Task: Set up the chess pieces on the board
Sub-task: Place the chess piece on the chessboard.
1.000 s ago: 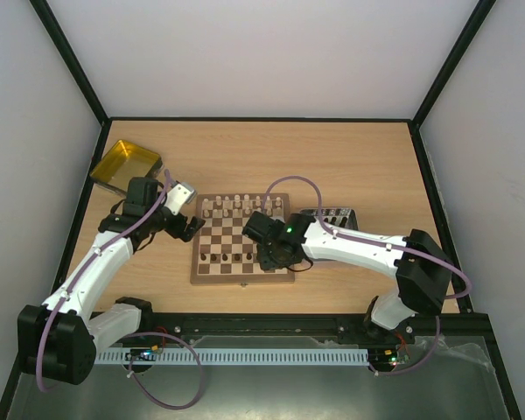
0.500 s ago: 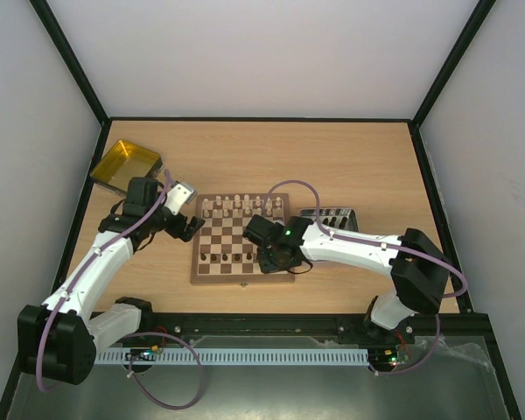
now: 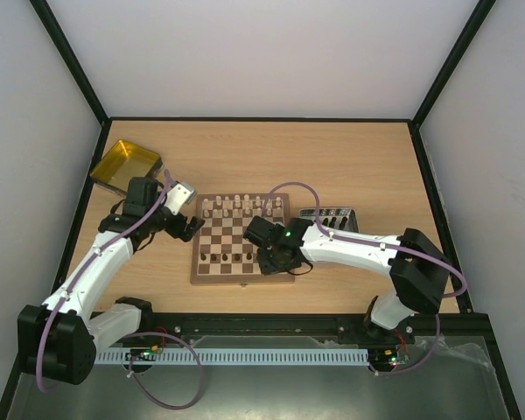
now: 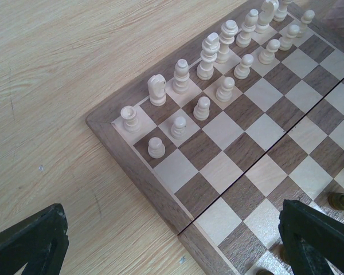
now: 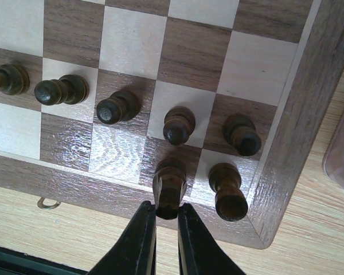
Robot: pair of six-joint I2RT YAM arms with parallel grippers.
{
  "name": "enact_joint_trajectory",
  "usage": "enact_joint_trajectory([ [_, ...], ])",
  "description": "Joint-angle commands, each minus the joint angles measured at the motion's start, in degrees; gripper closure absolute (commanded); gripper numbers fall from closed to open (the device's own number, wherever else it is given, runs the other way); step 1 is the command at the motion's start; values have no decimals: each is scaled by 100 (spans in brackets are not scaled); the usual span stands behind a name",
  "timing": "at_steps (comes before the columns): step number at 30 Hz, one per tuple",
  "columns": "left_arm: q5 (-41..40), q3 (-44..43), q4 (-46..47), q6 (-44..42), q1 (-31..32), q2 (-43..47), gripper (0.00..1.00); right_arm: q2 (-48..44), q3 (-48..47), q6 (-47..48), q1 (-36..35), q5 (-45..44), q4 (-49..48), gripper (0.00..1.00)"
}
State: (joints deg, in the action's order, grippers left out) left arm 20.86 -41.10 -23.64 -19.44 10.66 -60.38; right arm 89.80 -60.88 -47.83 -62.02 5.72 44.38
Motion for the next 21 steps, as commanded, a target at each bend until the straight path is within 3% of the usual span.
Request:
enact_joint_trajectory([
  [1, -7, 76, 18, -16, 24, 10, 0, 24, 82, -33, -52, -6, -43, 89],
  [21, -19, 82, 29, -21, 24, 9, 0, -29, 36, -72, -47, 34, -100, 86],
])
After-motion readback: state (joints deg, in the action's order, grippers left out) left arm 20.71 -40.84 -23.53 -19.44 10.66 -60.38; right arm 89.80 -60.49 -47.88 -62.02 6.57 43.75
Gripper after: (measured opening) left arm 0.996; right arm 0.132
